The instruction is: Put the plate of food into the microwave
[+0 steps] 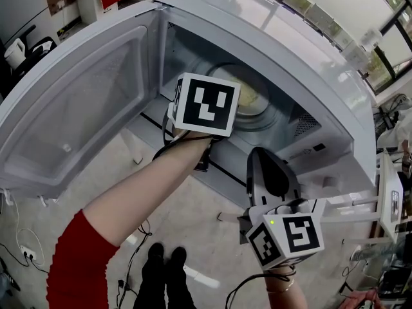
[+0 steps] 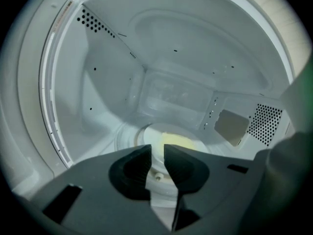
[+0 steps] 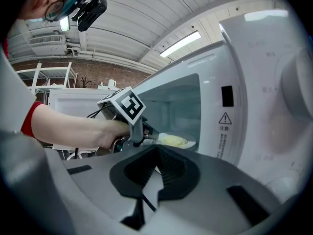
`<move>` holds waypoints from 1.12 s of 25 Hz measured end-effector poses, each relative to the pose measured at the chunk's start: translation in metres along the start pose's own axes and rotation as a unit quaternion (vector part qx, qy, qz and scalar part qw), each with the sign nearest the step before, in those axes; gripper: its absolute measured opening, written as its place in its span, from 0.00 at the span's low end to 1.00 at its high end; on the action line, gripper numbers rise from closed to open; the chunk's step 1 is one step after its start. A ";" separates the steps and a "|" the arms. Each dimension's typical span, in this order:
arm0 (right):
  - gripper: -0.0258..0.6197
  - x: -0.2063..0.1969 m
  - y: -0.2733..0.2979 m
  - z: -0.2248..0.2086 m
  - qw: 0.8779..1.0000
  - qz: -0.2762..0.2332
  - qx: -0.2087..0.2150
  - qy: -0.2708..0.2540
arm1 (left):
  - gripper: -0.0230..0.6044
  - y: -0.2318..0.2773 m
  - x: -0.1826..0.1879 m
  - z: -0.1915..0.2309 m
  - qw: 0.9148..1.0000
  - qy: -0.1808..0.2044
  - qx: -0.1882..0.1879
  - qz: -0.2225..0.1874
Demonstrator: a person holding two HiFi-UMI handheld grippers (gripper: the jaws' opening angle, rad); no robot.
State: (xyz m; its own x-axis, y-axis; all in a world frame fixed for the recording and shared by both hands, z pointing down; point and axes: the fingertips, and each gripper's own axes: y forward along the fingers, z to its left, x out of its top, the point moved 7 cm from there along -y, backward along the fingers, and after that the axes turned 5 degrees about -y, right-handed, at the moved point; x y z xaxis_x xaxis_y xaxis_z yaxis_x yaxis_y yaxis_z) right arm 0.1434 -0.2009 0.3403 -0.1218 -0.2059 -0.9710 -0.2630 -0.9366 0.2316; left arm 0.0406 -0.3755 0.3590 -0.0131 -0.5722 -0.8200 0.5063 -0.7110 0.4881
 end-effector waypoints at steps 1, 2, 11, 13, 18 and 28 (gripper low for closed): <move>0.06 0.000 0.000 0.000 1.000 0.000 0.001 0.000 | 0.18 -0.002 0.000 0.003 1.000 0.000 0.008 0.002; 0.06 0.000 0.000 0.001 1.000 -0.001 0.001 -0.001 | 0.18 -0.004 0.000 0.007 1.000 -0.001 0.015 0.001; 0.06 0.017 -0.022 0.013 0.999 -0.015 0.031 0.016 | 0.05 -0.075 0.017 0.006 0.976 -0.016 -0.133 -0.171; 0.06 0.026 -0.033 0.022 0.999 -0.028 0.038 0.025 | 0.05 -0.104 0.014 0.009 0.968 -0.011 -0.159 -0.196; 0.06 0.047 -0.084 0.020 0.996 -0.039 0.063 0.048 | 0.05 -0.183 -0.002 -0.015 0.958 0.012 -0.185 -0.219; 0.06 0.082 -0.169 0.029 0.993 -0.102 0.054 0.028 | 0.05 -0.273 -0.027 -0.079 0.946 0.026 -0.254 -0.199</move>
State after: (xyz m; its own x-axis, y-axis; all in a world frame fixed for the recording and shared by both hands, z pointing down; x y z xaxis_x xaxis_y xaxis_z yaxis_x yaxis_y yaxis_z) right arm 0.1498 -0.0510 0.2233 -0.0022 -0.0332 -0.9994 -0.3778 -0.9253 0.0316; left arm -0.0286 -0.1338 0.2244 -0.2543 -0.2699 -0.9287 0.8191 -0.5707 -0.0585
